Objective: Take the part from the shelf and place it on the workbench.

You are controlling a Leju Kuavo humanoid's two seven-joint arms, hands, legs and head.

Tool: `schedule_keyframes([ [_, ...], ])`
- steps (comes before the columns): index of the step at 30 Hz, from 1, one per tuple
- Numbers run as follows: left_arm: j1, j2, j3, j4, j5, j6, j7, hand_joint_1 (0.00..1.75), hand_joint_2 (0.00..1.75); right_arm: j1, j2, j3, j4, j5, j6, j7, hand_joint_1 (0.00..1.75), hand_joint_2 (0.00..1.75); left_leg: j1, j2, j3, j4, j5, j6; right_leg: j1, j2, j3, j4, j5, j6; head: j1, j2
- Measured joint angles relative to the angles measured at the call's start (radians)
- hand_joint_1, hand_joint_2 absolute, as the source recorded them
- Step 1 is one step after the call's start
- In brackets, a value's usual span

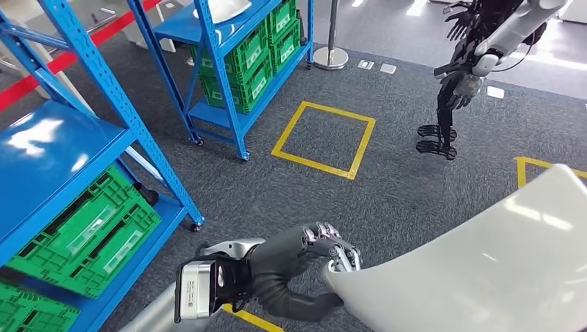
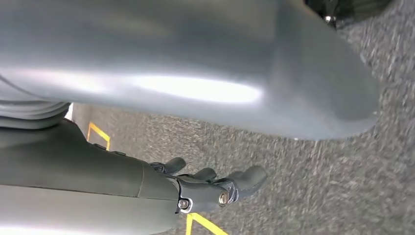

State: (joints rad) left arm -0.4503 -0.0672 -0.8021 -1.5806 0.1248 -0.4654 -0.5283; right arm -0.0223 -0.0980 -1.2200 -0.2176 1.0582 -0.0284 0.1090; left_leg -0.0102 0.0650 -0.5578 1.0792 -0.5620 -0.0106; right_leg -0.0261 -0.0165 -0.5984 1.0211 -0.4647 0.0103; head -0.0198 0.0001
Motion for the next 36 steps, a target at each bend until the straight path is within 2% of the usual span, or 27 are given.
schedule_keyframes([
  [2, 0.001, 0.002, 0.001, 0.002, 0.001, -0.001, -0.001, 1.75, 1.75, -0.002, -0.004, 0.0, -0.002, 0.0, -0.004, 0.002, 0.0, 0.0, 0.004, -0.046, -0.057, 0.13, -0.065, -0.006, 0.0, 0.018, -0.002, -0.001, 0.002, -0.006, -0.005, 0.0],
  [3, 0.002, 0.004, 0.001, 0.004, 0.001, -0.001, 0.0, 1.75, 1.75, -0.002, -0.005, 0.0, -0.003, 0.0, -0.006, 0.005, 0.0, 0.0, 0.006, -0.055, -0.087, 0.19, -0.088, -0.007, 0.001, 0.029, -0.002, -0.001, 0.002, -0.007, -0.007, 0.0],
  [4, 0.003, 0.006, 0.001, 0.005, 0.001, -0.002, 0.0, 1.75, 1.75, -0.001, -0.007, 0.0, -0.003, 0.0, -0.008, 0.009, 0.0, 0.0, 0.006, -0.059, -0.105, 0.224, -0.093, -0.007, 0.002, 0.041, -0.002, -0.001, 0.002, -0.008, -0.007, 0.0],
  [5, 0.003, 0.008, 0.001, 0.007, 0.001, -0.002, 0.0, 1.75, 1.75, 0.001, -0.009, 0.0, -0.004, 0.0, -0.009, 0.013, 0.0, 0.0, 0.006, -0.061, -0.107, 0.22, -0.078, -0.005, 0.002, 0.053, -0.002, 0.0, 0.002, -0.008, -0.008, 0.0],
  [6, 0.003, 0.009, 0.001, 0.007, 0.001, -0.002, 0.0, 1.75, 1.75, 0.003, -0.011, 0.0, -0.004, 0.001, -0.009, 0.015, 0.0, 0.0, 0.006, -0.066, -0.09, 0.177, -0.045, -0.002, 0.003, 0.065, -0.001, 0.0, 0.002, -0.007, -0.009, 0.0],
  [7, 0.003, 0.01, 0.002, 0.008, 0.0, -0.002, -0.001, 1.75, 1.75, 0.004, -0.013, 0.0, -0.004, 0.002, -0.009, 0.016, 0.0, 0.0, 0.006, -0.078, -0.061, 0.107, -0.003, 0.003, 0.002, 0.078, -0.001, 0.001, 0.002, -0.006, -0.009, 0.0],
  [9, 0.004, 0.011, 0.005, 0.007, -0.003, -0.002, -0.002, 1.75, 1.75, 0.004, -0.016, 0.0, -0.006, 0.005, -0.005, 0.015, 0.0, 0.0, 0.007, -0.113, -0.01, -0.016, 0.048, 0.01, 0.002, 0.1, -0.004, 0.003, 0.003, 0.002, -0.01, 0.0],
  [10, 0.005, 0.012, 0.006, 0.007, -0.006, -0.004, -0.003, 1.75, 1.75, 0.004, -0.017, 0.0, -0.006, 0.007, -0.003, 0.014, 0.0, 0.0, 0.006, -0.124, 0.002, -0.046, 0.055, 0.013, 0.001, 0.11, -0.006, 0.003, 0.004, 0.009, -0.01, 0.0],
  [12, 0.007, 0.012, 0.007, 0.007, -0.009, -0.008, -0.007, 1.75, 1.75, 0.007, -0.017, 0.0, -0.007, 0.009, -0.001, 0.015, 0.0, 0.0, 0.002, -0.116, 0.006, -0.057, 0.056, 0.023, -0.003, 0.127, -0.01, -0.002, 0.009, 0.025, -0.011, 0.0],
  [13, 0.007, 0.011, 0.007, 0.007, -0.011, -0.01, -0.009, 1.75, 1.75, 0.009, -0.017, 0.0, -0.007, 0.01, -0.002, 0.015, 0.0, 0.0, 0.001, -0.107, 0.009, -0.062, 0.06, 0.03, -0.005, 0.123, -0.012, -0.002, 0.01, 0.031, -0.011, 0.0],
  [15, 0.007, 0.008, 0.007, 0.006, -0.011, -0.012, -0.011, 1.75, 1.75, 0.008, -0.017, -0.001, -0.007, 0.011, -0.004, 0.017, 0.0, 0.0, 0.002, -0.086, 0.015, -0.075, 0.069, 0.044, -0.003, 0.083, -0.033, 0.04, -0.016, 0.037, -0.007, 0.0],
  [17, 0.01, 0.008, 0.007, 0.007, -0.012, -0.015, -0.011, 1.75, 1.75, 0.002, -0.017, -0.001, -0.007, 0.011, -0.006, 0.017, 0.0, 0.0, 0.002, -0.063, 0.015, -0.079, 0.072, 0.052, 0.0, 0.037, -0.09, 0.158, -0.079, 0.041, -0.001, 0.0],
  [18, 0.012, 0.008, 0.007, 0.008, -0.012, -0.016, -0.011, 1.75, 1.75, 0.0, -0.017, -0.001, -0.007, 0.011, -0.007, 0.017, 0.0, 0.0, 0.001, -0.05, 0.014, -0.078, 0.071, 0.053, 0.001, 0.03, -0.121, 0.222, -0.106, 0.043, 0.001, 0.0],
  [19, 0.013, 0.008, 0.006, 0.008, -0.012, -0.017, -0.011, 1.75, 1.75, 0.001, -0.017, -0.001, -0.007, 0.011, -0.007, 0.017, 0.0, 0.0, 0.0, -0.039, 0.013, -0.078, 0.071, 0.053, 0.001, 0.026, -0.14, 0.263, -0.118, 0.045, 0.002, 0.0],
  [20, 0.014, 0.008, 0.006, 0.009, -0.013, -0.017, -0.011, 1.75, 1.75, 0.002, -0.017, -0.001, -0.007, 0.011, -0.007, 0.018, 0.0, 0.0, -0.001, -0.028, 0.012, -0.076, 0.069, 0.053, 0.001, 0.024, -0.141, 0.268, -0.111, 0.046, 0.002, 0.0],
  [21, 0.015, 0.007, 0.006, 0.009, -0.013, -0.018, -0.011, 1.75, 1.75, 0.003, -0.017, -0.001, -0.007, 0.011, -0.007, 0.019, 0.0, 0.0, -0.001, -0.018, 0.012, -0.074, 0.068, 0.052, 0.001, 0.019, -0.12, 0.232, -0.088, 0.046, 0.003, 0.0],
  [23, 0.014, 0.006, 0.007, 0.008, -0.013, -0.018, -0.011, 1.75, 1.75, 0.002, -0.017, -0.001, -0.007, 0.011, -0.007, 0.019, 0.0, 0.0, -0.002, 0.001, 0.013, -0.069, 0.061, 0.046, 0.003, -0.01, -0.043, 0.096, -0.031, 0.042, 0.005, 0.0],
  [24, 0.014, 0.005, 0.007, 0.008, -0.013, -0.019, -0.011, 1.75, 1.75, 0.0, -0.016, -0.001, -0.007, 0.011, -0.008, 0.018, 0.0, 0.0, -0.004, 0.009, 0.013, -0.065, 0.057, 0.041, 0.005, -0.023, -0.013, 0.042, -0.013, 0.036, 0.005, 0.0],
  [25, 0.014, 0.004, 0.007, 0.007, -0.013, -0.019, -0.011, 1.75, 1.75, -0.001, -0.016, -0.001, -0.007, 0.011, -0.008, 0.018, 0.0, 0.0, -0.006, 0.015, 0.014, -0.063, 0.054, 0.036, 0.008, -0.032, 0.003, 0.011, -0.006, 0.03, 0.005, 0.0],
  [26, 0.013, 0.004, 0.006, 0.006, -0.013, -0.019, -0.011, 1.75, 1.75, -0.001, -0.014, -0.001, -0.007, 0.011, -0.008, 0.018, 0.0, 0.0, -0.008, 0.022, 0.016, -0.062, 0.051, 0.031, 0.011, -0.032, 0.005, 0.003, -0.006, 0.022, 0.004, 0.0],
  [28, 0.013, 0.003, 0.006, 0.003, -0.014, -0.02, -0.011, 1.75, 1.75, 0.001, -0.013, -0.002, -0.007, 0.012, -0.009, 0.017, 0.0, 0.0, -0.008, 0.029, 0.018, -0.062, 0.048, 0.02, 0.009, -0.014, 0.001, 0.0, -0.002, 0.011, 0.003, 0.0],
  [30, 0.013, 0.003, 0.007, -0.001, -0.013, -0.02, -0.011, 1.75, 1.75, 0.003, -0.013, -0.002, -0.007, 0.012, -0.009, 0.017, 0.0, 0.0, -0.005, -0.004, 0.005, -0.026, 0.021, 0.009, 0.005, 0.001, 0.001, -0.003, 0.002, -0.001, 0.0, 0.0],
  [32, 0.015, 0.005, 0.007, -0.003, -0.013, -0.021, -0.012, 1.75, 1.75, 0.0, -0.013, -0.002, -0.007, 0.012, -0.009, 0.016, 0.0, 0.0, -0.001, -0.049, -0.045, 0.089, -0.042, 0.001, 0.003, 0.018, 0.0, -0.005, 0.005, -0.008, -0.004, 0.0],
  [33, 0.017, 0.007, 0.007, -0.004, -0.013, -0.022, -0.012, 1.75, 1.75, -0.001, -0.012, -0.002, -0.007, 0.012, -0.007, 0.014, 0.0, 0.0, 0.0, -0.058, -0.077, 0.158, -0.072, 0.0, 0.003, 0.028, -0.002, -0.005, 0.006, -0.009, -0.005, 0.0],
  [34, 0.019, 0.009, 0.007, -0.005, -0.013, -0.025, -0.012, 1.75, 1.75, -0.001, -0.012, -0.002, -0.007, 0.012, -0.005, 0.012, 0.0, 0.0, 0.001, -0.061, -0.101, 0.207, -0.087, 0.0, 0.004, 0.038, -0.003, -0.004, 0.006, -0.01, -0.006, 0.0],
  [35, 0.022, 0.011, 0.007, -0.007, -0.013, -0.027, -0.012, 1.75, 1.75, -0.001, -0.012, -0.002, -0.007, 0.012, -0.003, 0.009, 0.0, 0.0, 0.002, -0.062, -0.11, 0.223, -0.082, 0.001, 0.004, 0.049, -0.003, -0.004, 0.006, -0.009, -0.007, 0.0],
  [36, 0.025, 0.012, 0.007, -0.01, -0.013, -0.029, -0.013, 1.75, 1.75, 0.0, -0.012, -0.002, -0.007, 0.011, -0.001, 0.006, 0.0, 0.0, 0.003, -0.064, -0.1, 0.199, -0.059, 0.003, 0.004, 0.061, -0.003, -0.003, 0.007, -0.009, -0.008, 0.0],
])
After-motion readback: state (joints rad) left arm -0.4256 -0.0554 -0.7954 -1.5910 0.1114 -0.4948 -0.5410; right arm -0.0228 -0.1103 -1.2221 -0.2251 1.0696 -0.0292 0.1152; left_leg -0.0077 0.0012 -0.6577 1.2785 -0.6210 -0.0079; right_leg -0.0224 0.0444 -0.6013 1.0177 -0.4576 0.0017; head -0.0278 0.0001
